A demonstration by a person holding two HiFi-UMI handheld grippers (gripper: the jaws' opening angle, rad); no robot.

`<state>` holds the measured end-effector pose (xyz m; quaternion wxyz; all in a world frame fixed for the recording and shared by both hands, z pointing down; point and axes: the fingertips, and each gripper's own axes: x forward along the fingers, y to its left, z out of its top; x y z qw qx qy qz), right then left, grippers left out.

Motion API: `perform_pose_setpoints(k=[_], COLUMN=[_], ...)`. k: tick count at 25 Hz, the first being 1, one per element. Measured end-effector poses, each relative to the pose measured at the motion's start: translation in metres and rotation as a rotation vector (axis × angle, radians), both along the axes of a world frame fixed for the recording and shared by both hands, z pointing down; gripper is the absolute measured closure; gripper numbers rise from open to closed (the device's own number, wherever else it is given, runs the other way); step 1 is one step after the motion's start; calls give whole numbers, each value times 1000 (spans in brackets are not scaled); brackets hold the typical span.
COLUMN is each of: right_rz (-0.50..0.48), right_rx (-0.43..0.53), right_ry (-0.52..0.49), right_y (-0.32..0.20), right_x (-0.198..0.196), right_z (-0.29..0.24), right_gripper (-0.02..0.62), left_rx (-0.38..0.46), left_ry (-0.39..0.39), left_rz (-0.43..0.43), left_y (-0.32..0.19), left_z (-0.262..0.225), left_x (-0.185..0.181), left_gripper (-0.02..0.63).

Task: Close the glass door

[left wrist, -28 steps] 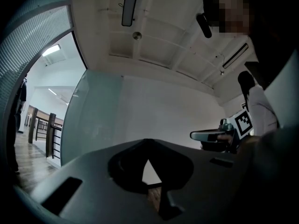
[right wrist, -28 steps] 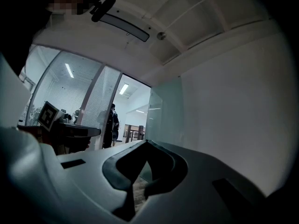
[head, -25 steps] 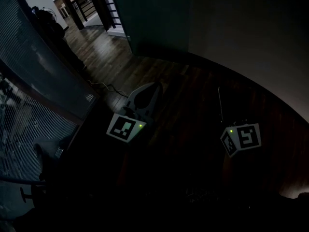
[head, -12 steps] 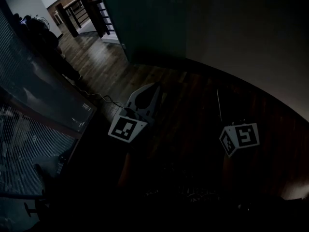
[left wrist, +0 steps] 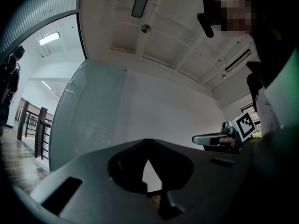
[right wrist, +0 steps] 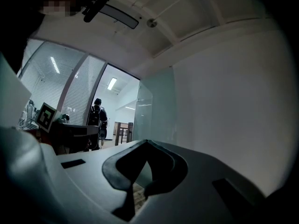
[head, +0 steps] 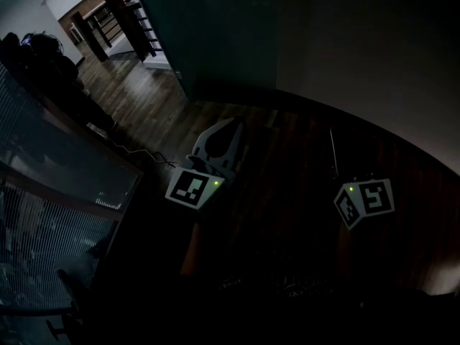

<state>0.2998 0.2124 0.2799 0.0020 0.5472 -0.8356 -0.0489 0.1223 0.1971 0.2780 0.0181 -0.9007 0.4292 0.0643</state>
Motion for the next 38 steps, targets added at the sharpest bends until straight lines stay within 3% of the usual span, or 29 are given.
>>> perform_pose_setpoints(k=[18,27,38], right_rz=[23,6,-37], right_rx=[-20,-39,-19], right_ry=[-23,-24,-5], right_y=[-84,-168,-273], right_x=[-5,11,35], right_z=[13,22,9], right_gripper=[600,600,600], left_rx=[-22,-50,-19], left_ry=[-15,-27,-47], left_rz=[-7,-35,-65], left_y=[-79,-155,-251], left_z=[13,24,7], left_x=[-11,0,25], left_gripper=[604,604,604])
